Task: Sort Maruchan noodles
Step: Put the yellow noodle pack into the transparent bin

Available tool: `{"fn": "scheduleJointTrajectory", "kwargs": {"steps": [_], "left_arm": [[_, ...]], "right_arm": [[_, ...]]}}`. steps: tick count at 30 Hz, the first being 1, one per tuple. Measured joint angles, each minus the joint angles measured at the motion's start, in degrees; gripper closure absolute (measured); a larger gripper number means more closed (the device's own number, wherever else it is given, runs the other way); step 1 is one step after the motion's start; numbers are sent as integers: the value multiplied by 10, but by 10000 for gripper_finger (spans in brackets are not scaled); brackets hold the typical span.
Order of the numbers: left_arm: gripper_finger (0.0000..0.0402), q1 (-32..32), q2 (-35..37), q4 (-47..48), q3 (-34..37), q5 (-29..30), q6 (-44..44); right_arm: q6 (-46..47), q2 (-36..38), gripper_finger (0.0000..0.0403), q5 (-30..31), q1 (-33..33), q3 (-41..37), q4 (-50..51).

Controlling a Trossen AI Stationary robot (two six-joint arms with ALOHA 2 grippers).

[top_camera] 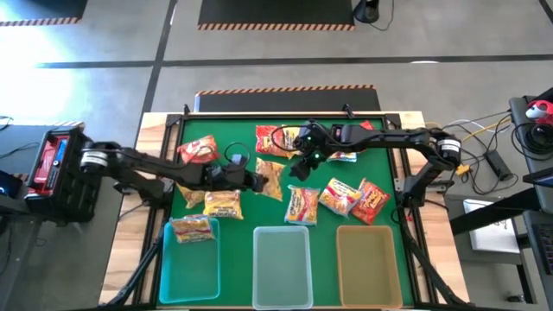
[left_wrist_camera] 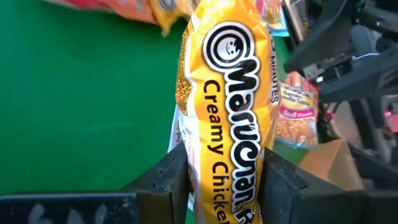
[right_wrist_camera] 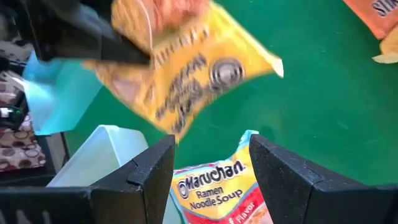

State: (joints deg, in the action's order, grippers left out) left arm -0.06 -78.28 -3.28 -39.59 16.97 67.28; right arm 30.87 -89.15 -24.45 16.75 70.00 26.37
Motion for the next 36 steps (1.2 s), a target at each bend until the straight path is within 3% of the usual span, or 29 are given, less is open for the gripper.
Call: {"fn": "scheduleJointTrajectory", "kwargs": {"steps": [6,11,17,24,36], "left_arm": [[285,3,111,71,0,28,-31],[285,3,199,69,0,73,-59],[286,2,254,48,0,97,-87],[286,2,258,-45,-1,96,-148],[286,2,205,-87,-38,116,-176]], "right_arm": [[8,6,204,-22,7,-1,-53],[68,5,204,-138,38,-1,-212],[151,4,204,-214,67,-1,-345],[164,1,204,-206,84,-1,-361],[180,1,204,-178,84,16,-434]]}}
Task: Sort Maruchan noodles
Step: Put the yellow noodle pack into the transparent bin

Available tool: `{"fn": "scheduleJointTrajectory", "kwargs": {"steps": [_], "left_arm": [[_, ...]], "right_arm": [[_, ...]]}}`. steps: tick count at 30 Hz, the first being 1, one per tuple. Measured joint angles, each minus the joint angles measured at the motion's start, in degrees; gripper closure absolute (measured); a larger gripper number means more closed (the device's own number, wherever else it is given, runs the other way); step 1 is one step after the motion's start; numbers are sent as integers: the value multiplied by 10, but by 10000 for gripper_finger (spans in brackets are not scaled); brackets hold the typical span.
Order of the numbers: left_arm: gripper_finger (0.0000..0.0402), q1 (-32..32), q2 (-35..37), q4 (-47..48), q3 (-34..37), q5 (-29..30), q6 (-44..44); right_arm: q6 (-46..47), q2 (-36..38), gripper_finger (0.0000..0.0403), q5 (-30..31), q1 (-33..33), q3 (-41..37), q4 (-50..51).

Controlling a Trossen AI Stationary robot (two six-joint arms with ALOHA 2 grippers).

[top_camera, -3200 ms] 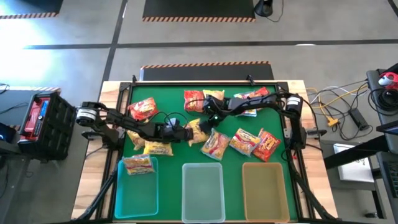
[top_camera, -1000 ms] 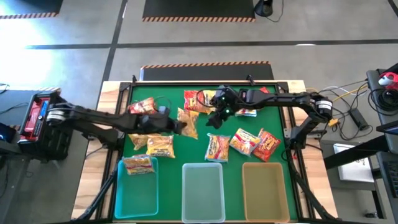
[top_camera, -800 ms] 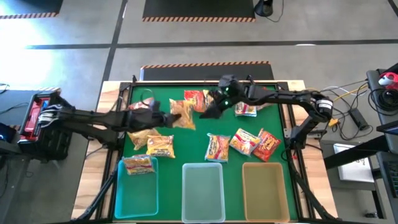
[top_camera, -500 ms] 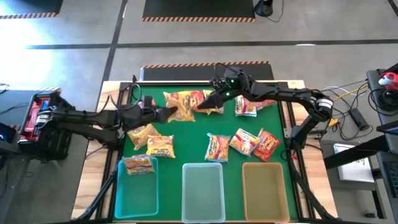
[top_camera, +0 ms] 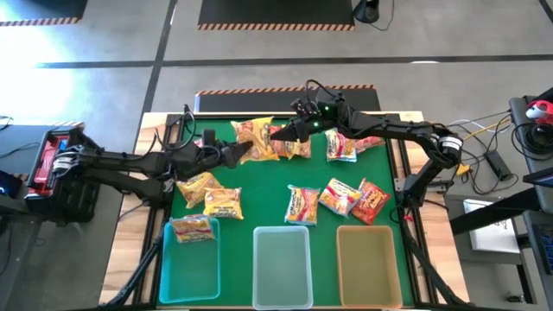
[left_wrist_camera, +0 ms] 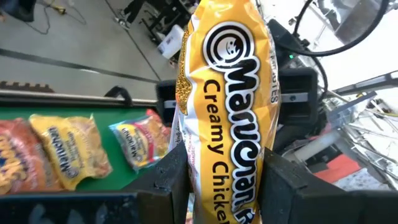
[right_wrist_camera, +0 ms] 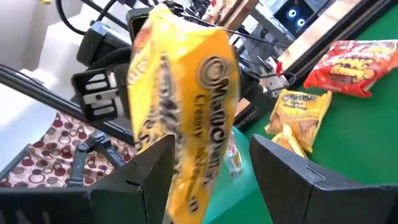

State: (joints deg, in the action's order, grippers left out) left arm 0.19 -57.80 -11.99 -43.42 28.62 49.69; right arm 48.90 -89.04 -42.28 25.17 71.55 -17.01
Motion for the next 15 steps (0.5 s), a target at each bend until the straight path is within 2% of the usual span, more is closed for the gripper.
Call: {"fn": "scheduleJointTrajectory", "kwargs": {"steps": [7,15], "left_arm": [[286,0,-30,4,-49,0,-44],[286,0,-35,0,-54,-8,-47]], "right_arm": [[-22,0,204,-14,0,24,0],[-50,-1,204,-14,0,52,3]]}}
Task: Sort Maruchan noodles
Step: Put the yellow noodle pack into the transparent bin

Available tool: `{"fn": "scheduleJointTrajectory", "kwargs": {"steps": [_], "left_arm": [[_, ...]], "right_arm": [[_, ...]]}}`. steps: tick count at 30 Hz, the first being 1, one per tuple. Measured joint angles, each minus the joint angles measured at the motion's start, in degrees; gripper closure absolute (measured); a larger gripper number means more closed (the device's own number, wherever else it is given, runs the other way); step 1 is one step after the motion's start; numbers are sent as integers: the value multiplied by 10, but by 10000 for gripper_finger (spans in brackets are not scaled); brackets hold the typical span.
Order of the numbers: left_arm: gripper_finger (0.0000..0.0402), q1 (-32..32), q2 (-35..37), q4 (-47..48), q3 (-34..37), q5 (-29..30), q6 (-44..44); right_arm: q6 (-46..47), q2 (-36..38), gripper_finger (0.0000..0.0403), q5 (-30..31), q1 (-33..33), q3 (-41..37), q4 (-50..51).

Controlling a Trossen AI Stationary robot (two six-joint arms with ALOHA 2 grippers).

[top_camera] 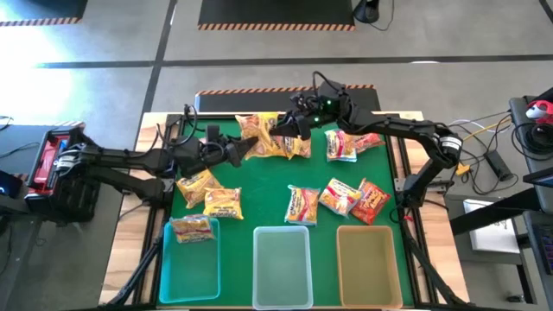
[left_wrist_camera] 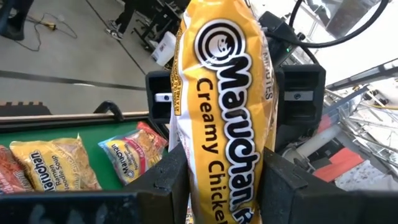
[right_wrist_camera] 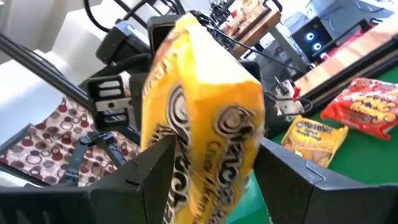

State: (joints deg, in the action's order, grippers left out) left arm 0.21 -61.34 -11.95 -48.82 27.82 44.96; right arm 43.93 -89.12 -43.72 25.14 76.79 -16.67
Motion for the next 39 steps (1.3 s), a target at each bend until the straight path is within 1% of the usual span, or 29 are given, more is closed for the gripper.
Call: {"fn": "scheduleJointTrajectory", "kwargs": {"steps": [6,10,15,20,25,28,35,39], "left_arm": [[286,0,-5,-36,1,-1,-38],[286,0,-5,-41,1,-6,-40],[286,0,-13,-51,2,-18,-40],[286,0,-24,-60,2,-20,-40],[284,0,-34,-75,2,-20,-40],[278,0,-38,-81,2,-20,-40],[272,0,-39,-86,2,-23,-40],[271,0,-35,-76,2,-26,-40]], "right_arm": [[-9,0,204,-5,0,10,-14],[-13,0,204,-17,0,13,-24],[0,0,204,9,0,15,-17],[0,0,204,-15,0,15,-16],[-3,0,205,-18,0,15,-16],[-3,0,217,-18,0,15,-16],[0,0,265,-30,0,15,-18],[0,0,270,-30,0,15,-16]]}}
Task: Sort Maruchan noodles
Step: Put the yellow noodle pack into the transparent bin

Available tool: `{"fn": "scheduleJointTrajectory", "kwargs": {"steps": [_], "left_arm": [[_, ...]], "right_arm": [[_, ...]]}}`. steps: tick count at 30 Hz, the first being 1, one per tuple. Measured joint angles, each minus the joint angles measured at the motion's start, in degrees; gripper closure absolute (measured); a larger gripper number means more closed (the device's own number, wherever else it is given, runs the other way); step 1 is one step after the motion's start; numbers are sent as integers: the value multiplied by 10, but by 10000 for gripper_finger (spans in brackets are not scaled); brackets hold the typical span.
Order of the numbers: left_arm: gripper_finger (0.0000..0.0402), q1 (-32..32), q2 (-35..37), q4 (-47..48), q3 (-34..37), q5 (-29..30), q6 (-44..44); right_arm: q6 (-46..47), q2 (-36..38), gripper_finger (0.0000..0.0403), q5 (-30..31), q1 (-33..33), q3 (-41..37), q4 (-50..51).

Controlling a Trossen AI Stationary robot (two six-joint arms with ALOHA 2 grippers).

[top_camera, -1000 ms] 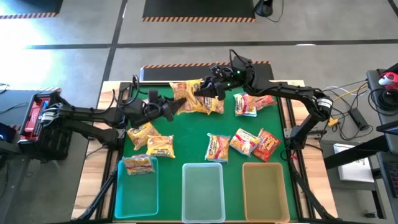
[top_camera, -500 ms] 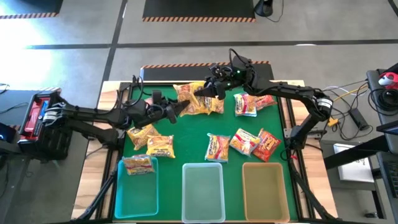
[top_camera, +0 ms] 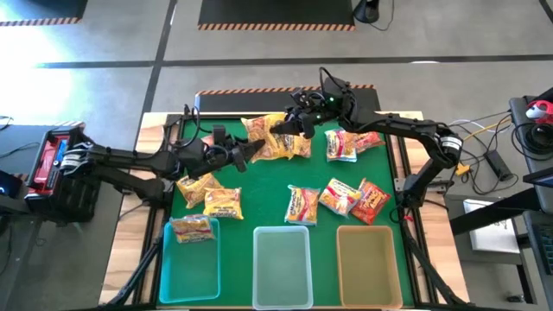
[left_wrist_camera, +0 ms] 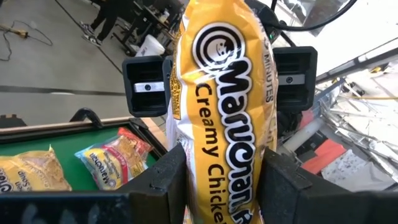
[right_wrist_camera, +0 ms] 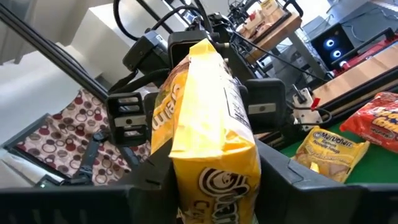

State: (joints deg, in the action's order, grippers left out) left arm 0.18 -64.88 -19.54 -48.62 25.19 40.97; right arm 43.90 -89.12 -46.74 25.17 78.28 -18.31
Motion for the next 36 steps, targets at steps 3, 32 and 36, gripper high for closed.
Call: {"fn": "scheduleJointTrajectory", "kwargs": {"steps": [3,32,36], "left_arm": [[269,0,15,36,0,-15,2],[208,0,151,366,0,33,33],[208,0,151,367,0,33,33]], "right_arm": [[2,0,270,0,0,0,3],[-119,1,270,-46,-72,-1,369],[-132,1,270,0,-114,-1,396]]}}
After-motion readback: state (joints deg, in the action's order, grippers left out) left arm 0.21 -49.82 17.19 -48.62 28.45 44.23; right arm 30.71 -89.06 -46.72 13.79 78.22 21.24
